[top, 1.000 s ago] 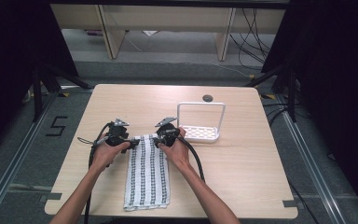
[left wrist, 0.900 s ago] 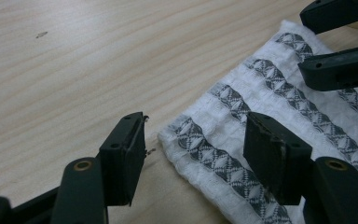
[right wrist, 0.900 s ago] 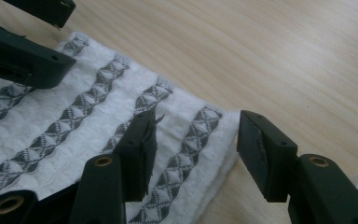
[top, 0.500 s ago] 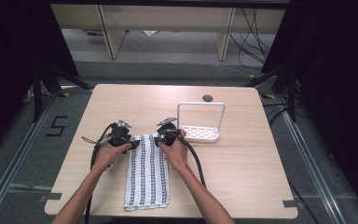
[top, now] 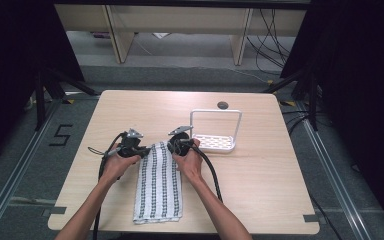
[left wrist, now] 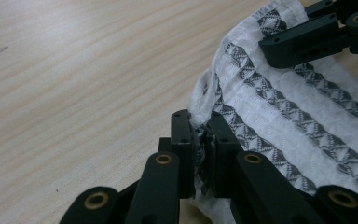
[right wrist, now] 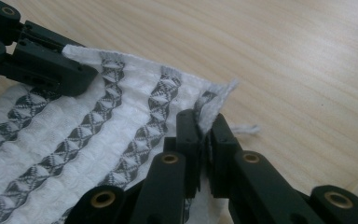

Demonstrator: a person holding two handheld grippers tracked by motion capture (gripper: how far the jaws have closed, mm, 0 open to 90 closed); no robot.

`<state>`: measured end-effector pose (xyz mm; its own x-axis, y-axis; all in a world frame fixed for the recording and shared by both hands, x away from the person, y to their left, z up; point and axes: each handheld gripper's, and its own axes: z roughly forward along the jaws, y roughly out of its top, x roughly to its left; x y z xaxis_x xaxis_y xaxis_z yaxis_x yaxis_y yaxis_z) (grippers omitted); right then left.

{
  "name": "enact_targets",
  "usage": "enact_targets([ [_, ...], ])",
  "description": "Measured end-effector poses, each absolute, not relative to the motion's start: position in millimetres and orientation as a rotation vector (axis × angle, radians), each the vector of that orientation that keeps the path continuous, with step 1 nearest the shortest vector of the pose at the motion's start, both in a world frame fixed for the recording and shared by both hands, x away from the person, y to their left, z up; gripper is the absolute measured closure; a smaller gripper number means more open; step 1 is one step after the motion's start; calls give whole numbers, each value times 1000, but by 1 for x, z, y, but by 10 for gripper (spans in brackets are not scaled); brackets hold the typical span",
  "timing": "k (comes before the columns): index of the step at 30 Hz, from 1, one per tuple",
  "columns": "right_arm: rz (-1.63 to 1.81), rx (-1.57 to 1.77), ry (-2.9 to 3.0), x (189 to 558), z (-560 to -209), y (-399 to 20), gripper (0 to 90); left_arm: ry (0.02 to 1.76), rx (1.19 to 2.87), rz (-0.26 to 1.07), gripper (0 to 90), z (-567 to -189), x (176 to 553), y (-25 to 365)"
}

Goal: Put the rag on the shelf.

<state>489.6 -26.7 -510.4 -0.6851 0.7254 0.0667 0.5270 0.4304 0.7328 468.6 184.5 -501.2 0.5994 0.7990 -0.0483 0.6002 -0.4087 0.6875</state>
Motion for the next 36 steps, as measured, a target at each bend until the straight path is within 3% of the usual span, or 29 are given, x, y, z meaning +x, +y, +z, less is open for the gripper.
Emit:
enact_targets([
  [15,1285,973,2352,465,-454,-45,875,940,2039,422,842,-435,436,185],
  [25,1538,842,2237,430,-387,-64,876,769,2016,468,843,-372,400,163],
  [36,1522,786,2193,416,-345,-94,876,789,1910,418,840,-335,399,150],
])
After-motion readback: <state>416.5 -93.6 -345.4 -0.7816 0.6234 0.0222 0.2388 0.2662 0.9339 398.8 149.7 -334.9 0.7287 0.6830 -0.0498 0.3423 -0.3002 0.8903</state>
